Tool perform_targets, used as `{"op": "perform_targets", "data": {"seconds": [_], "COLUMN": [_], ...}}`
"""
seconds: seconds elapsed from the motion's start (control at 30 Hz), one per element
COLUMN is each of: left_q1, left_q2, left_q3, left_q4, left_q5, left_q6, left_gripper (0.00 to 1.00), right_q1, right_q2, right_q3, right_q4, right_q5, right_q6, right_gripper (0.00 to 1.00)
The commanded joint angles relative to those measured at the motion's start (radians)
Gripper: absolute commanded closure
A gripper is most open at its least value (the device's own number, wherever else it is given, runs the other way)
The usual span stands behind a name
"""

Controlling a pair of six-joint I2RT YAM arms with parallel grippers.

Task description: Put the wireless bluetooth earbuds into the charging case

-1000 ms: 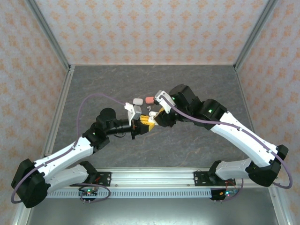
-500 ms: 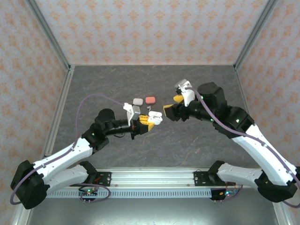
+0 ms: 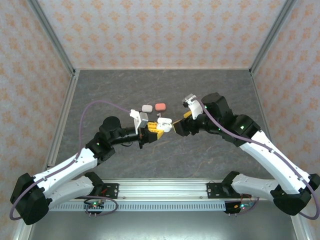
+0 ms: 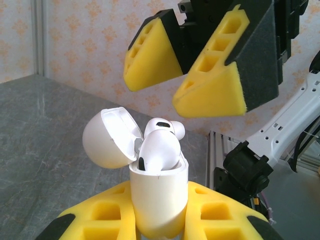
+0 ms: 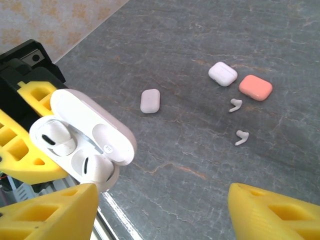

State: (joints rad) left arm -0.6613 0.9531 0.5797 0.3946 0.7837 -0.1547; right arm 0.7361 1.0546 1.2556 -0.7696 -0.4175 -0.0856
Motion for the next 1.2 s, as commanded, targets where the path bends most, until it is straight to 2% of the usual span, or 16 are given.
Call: {"op": "perform_targets", "data": {"seconds": [0.0,0.4,0.87,1.17], "left_q1": [-0.012,-0.012,-0.012,-0.011], "left_q2": [-0.02,-0.017,-0.024,-0.028], "left_q3": [-0.004,-0.004,-0.004,-0.01], "left_q4": [0.049,0.047,0.047,0.045], "left_q5": [-0.014,-0.016,-0.011,-0.016], "left_q6": [0.019,0.022,0.018,0.02], "left_gripper": [1.0,1.0,1.0,1.0], "right_q1": [-0.006,-0.006,-0.006,-0.006], "right_q2": [0.011,0.034,0.069,0.051], "right_q3": [0.003,0.005,0.018,0.02], "right_q4": [-0.002,0.016,0.072,0.12], "right_q5": [-0.056,-0.098,-0.086,-0.136], "right_q6": [0.011,0.015,0.04,0.06], "right_gripper": [0.31,0.31,0.3,0.17]}}
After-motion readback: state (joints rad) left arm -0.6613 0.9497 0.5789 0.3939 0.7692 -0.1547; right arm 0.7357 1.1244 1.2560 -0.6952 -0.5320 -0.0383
